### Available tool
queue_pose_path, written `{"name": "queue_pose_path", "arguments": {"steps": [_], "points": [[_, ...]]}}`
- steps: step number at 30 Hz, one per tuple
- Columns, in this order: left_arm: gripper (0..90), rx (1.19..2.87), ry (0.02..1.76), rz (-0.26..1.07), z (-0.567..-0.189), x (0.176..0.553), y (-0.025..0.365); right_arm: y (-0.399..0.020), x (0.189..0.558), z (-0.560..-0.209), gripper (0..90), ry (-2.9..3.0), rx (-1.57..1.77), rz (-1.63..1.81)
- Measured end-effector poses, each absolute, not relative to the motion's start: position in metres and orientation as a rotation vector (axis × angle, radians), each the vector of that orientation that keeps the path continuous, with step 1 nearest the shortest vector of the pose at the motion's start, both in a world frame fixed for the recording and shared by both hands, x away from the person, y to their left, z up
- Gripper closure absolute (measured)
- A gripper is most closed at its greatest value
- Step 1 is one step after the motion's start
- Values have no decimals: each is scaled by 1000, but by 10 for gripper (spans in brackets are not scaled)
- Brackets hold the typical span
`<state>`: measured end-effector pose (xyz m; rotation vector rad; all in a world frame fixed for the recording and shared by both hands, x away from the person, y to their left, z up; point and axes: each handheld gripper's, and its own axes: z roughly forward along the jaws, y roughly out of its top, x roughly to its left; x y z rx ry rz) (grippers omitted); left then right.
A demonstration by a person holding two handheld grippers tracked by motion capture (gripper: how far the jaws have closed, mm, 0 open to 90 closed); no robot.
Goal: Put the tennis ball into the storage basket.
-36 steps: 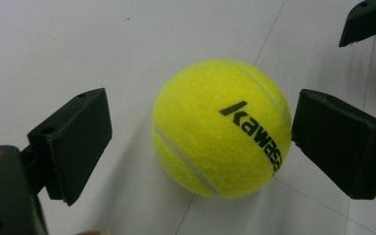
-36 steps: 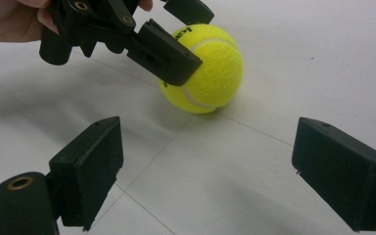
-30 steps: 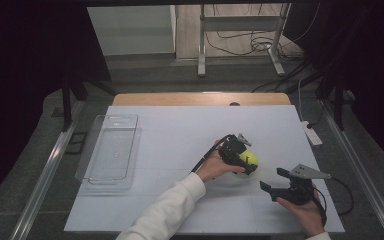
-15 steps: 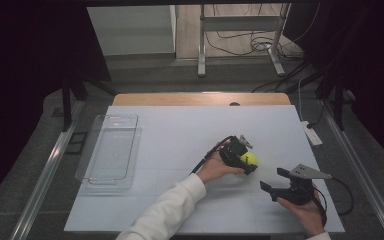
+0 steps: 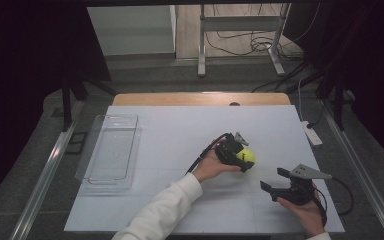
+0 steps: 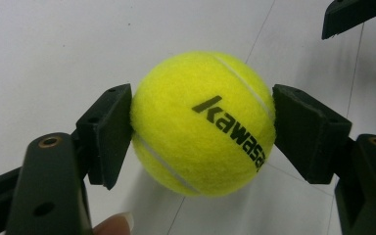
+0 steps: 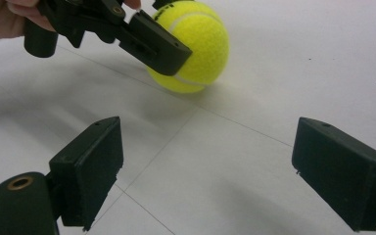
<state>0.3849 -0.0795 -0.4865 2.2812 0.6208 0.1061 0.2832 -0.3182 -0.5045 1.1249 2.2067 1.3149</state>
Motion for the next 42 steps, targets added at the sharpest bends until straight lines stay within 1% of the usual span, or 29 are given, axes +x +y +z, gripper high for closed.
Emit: {"name": "queue_pose_path", "arguments": {"steps": [4, 8, 30, 42], "points": [[271, 2272, 623, 110, -484, 384, -76, -318, 283, -504, 118, 2206, 1125, 1314], [272, 2249, 624, 146, -480, 381, -69, -318, 283, -504, 118, 2206, 1125, 1313], [271, 2153, 656, 171, -468, 365, -29, -318, 283, -505, 118, 2207, 1128, 1307], [271, 2141, 659, 193, -464, 358, -11, -317, 283, -505, 118, 2207, 1129, 1305]]}}
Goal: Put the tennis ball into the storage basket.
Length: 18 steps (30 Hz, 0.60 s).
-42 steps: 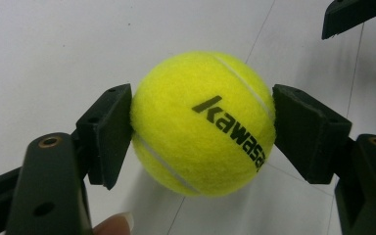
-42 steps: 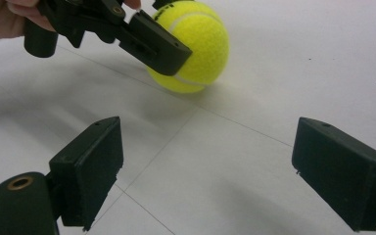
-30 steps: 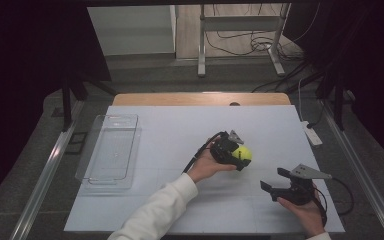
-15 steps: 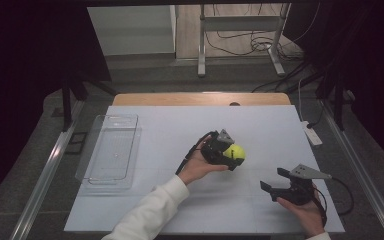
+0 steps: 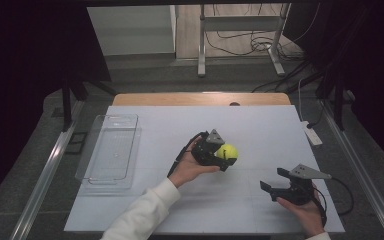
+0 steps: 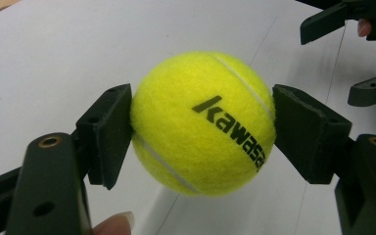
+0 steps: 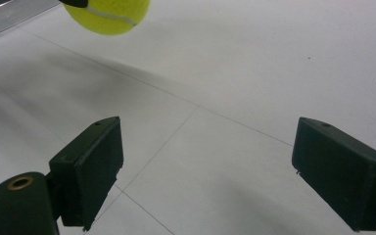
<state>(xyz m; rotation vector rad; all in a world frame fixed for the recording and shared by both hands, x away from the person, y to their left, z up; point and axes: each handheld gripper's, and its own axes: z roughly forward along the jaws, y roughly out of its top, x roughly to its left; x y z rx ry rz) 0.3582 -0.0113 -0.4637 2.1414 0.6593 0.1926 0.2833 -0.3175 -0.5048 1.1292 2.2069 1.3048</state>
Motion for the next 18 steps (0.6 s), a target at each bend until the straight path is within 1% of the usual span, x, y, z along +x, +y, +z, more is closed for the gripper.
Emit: {"name": "queue_pose_path", "arguments": {"steps": [18], "points": [[271, 2121, 661, 204, -463, 350, 4, -317, 283, -505, 118, 2208, 1132, 1302]]}}
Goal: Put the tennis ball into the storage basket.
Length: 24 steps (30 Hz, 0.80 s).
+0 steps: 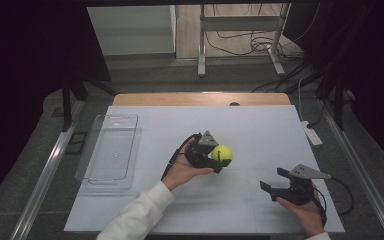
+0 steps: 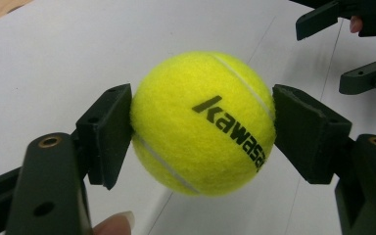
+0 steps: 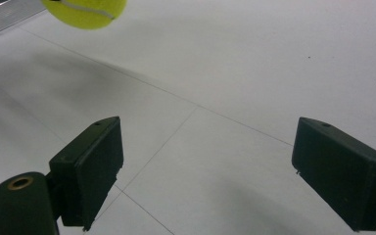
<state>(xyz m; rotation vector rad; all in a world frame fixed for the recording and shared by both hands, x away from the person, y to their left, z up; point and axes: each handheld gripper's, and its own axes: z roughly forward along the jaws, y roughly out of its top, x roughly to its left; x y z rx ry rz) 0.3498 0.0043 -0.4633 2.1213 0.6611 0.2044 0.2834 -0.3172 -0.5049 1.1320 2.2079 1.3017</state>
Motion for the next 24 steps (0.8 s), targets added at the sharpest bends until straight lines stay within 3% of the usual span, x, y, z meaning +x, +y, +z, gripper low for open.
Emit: {"name": "queue_pose_path", "arguments": {"steps": [24], "points": [[271, 2087, 695, 223, -462, 342, 31, -317, 283, -505, 118, 2207, 1133, 1305]]}}
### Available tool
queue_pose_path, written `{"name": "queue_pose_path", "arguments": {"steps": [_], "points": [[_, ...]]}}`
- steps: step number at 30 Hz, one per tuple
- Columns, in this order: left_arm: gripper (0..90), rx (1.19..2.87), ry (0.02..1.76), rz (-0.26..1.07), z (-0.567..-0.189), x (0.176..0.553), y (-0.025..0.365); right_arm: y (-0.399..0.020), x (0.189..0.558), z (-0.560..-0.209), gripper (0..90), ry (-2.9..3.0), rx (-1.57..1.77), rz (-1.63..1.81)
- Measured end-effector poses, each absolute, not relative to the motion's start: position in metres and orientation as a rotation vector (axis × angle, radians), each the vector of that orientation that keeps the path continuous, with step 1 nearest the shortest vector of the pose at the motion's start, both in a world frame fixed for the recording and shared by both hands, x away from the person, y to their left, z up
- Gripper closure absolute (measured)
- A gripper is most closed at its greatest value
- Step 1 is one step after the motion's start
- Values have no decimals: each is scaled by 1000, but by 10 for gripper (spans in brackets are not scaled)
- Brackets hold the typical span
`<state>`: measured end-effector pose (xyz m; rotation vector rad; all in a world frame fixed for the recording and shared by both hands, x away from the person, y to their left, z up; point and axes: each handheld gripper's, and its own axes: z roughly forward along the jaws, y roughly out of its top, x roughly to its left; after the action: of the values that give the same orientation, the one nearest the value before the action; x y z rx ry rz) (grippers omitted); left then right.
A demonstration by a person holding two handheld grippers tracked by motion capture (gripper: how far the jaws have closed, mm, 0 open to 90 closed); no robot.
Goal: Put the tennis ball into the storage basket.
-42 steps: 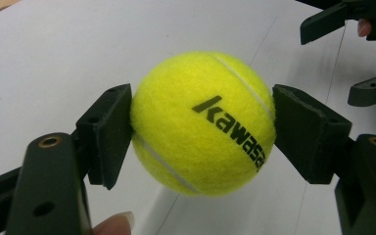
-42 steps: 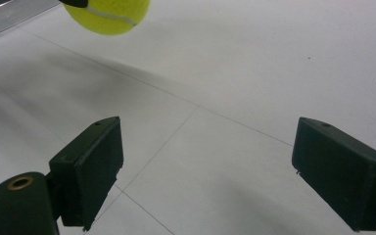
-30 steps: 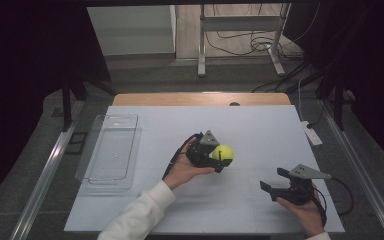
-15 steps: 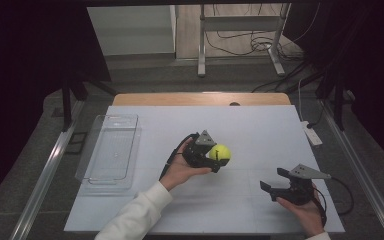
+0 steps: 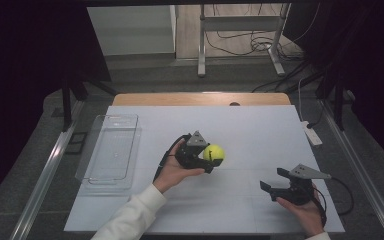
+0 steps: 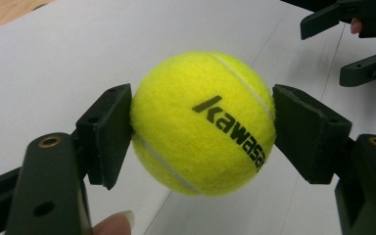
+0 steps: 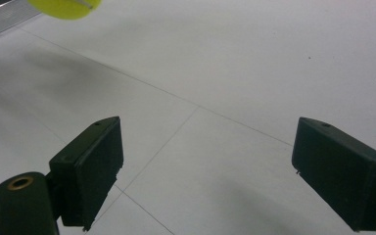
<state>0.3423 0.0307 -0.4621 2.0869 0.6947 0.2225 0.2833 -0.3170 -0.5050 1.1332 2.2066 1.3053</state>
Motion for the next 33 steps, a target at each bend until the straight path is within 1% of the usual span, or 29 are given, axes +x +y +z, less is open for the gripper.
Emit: {"name": "queue_pose_path", "arguments": {"steps": [33], "points": [[271, 2048, 703, 234, -455, 335, 55, -317, 283, -505, 118, 2208, 1128, 1298]]}}
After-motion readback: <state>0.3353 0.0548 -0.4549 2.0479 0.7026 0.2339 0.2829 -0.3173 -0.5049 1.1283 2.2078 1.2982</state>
